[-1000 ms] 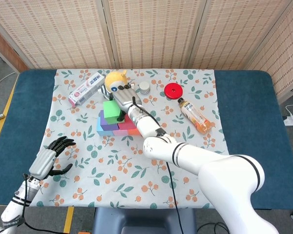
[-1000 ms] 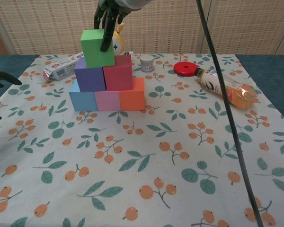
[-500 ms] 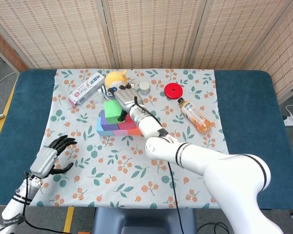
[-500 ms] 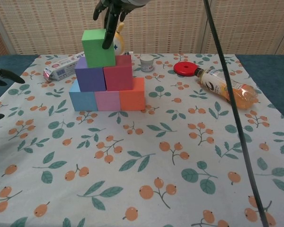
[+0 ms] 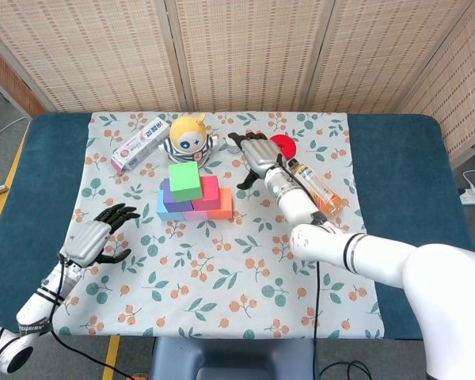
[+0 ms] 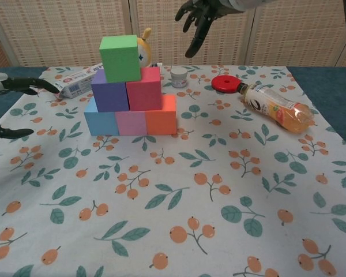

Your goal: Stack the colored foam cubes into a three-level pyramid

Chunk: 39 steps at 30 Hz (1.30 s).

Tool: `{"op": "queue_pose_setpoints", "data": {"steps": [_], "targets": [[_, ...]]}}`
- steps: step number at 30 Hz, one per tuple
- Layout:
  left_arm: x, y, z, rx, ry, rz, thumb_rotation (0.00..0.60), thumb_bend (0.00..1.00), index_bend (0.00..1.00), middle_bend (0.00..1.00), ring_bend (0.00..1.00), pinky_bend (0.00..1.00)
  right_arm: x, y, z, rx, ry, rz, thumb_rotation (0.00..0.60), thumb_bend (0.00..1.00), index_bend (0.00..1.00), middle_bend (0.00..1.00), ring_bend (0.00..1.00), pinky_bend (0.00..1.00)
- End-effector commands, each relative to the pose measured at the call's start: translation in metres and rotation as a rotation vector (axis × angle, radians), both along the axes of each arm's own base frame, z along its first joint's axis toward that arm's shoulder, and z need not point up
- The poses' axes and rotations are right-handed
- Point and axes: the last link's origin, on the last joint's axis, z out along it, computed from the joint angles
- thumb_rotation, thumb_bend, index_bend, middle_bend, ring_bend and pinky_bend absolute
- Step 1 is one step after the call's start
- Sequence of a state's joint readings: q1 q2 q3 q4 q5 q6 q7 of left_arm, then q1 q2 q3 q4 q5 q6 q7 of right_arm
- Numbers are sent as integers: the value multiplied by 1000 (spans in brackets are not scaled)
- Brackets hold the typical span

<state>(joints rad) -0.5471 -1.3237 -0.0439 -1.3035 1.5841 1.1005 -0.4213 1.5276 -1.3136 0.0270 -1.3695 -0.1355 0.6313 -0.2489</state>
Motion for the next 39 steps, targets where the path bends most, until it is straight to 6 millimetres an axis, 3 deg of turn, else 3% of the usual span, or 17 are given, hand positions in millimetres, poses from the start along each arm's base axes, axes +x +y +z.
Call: {"op": "queue_pose_setpoints", "data": {"steps": [1,5,13,28,39], "targets": [[8,14,-8,-41,59,5,600,324,73,3,0,39,-24,1,-14,-7,-40,-32,600,0,0,41,0,0],[10,19,-14,-70,99,22,600,327,6,0,0,3,-36,-2,-27,-29,-82,-45,600,0,0,4,0,0],[18,29,-22,-78,126,28,600,325,0,0,0,0,-48,-12,-49,-64,-180,-85,600,0,0,0,0,0],[23,44,-31,-85,126,50,600,322,0,0,0,0,-34,-17,-93,-43,-248,-86,600,0,0,0,0,0],[26,47,-34,-89,130,31,600,325,0,0,0,0,-27,-16,-108,-42,-253,-85,600,0,0,0,0,0]]}}
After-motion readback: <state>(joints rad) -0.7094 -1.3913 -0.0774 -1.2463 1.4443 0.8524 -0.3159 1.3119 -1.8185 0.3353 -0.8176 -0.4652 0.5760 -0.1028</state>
